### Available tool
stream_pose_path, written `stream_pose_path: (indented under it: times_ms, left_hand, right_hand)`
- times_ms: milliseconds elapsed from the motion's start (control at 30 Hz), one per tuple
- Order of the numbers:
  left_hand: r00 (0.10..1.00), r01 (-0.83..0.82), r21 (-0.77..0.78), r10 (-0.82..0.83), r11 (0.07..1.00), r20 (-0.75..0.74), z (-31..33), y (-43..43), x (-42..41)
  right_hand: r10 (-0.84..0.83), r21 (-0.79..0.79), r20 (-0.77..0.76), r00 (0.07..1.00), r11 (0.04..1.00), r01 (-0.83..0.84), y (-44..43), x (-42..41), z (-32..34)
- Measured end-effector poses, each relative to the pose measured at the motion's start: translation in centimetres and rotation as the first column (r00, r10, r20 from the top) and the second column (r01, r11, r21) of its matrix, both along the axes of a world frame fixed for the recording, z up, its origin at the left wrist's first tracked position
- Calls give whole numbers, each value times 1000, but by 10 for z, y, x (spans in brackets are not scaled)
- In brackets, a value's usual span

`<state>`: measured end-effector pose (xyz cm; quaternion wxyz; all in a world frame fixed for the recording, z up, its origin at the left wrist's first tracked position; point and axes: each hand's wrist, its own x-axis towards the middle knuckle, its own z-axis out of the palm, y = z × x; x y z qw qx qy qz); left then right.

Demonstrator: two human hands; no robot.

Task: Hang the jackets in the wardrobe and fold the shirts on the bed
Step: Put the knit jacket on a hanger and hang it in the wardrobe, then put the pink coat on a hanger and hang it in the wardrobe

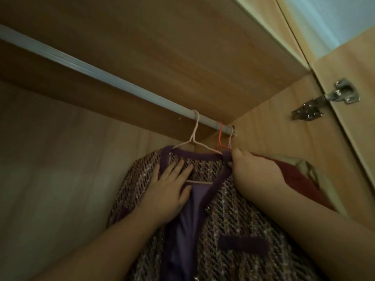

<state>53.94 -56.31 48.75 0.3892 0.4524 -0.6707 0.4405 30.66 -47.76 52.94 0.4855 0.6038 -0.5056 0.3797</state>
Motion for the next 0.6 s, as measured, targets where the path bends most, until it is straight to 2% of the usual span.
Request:
stream_pose_path:
  times_ms: [200,433,600]
  left_hand:
    - [990,132,120,-125,984,-64,-31,61,5]
    - [937,347,189,-347,919,-36,-102,165,-63]
    - [896,430,281,-444,858,-18,-176,213,-128]
  right_hand:
    - [-99,-12,-39,994,995,99,35,1,-47]
    - [-139,107,-62,988,984,145,102,-39,-144]
    - [-253,286,-3,967,927,243,169,-96,-241]
